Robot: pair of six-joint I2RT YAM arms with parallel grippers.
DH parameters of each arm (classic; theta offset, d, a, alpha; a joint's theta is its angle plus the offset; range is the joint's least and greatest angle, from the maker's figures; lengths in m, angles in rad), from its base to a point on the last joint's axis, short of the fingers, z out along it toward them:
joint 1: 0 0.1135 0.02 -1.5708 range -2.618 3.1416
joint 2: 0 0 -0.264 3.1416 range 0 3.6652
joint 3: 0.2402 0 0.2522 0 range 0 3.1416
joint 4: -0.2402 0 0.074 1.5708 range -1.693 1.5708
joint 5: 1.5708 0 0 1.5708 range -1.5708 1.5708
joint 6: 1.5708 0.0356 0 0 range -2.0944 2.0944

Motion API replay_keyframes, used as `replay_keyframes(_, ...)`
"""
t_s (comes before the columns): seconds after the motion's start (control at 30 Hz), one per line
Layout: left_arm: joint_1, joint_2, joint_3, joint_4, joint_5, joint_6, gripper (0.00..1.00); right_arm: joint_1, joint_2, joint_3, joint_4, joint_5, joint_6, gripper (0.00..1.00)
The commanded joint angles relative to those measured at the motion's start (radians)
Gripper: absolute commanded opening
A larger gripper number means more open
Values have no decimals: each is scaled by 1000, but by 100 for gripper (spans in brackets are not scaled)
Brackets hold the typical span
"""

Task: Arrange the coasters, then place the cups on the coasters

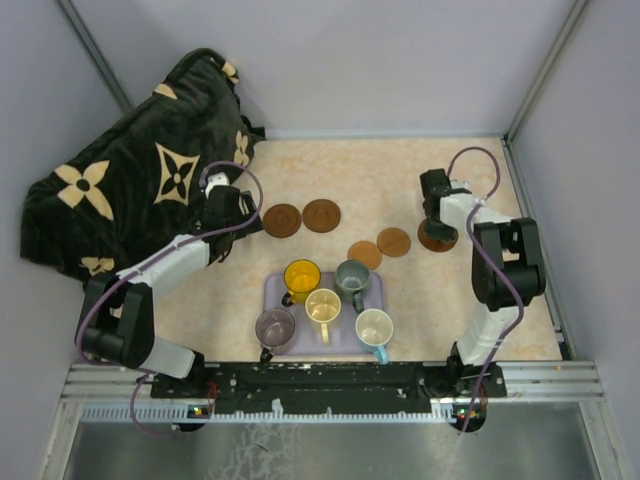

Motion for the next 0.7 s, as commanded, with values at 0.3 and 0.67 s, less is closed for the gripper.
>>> replay_keyframes(0.3, 5, 16, 6, 4, -17, 6, 100, -1, 99, 140, 33, 7, -31, 14)
replay_keyframes(0.67, 5, 19, 13, -5, -27, 10, 100, -36, 198, 198, 40, 12, -32, 14)
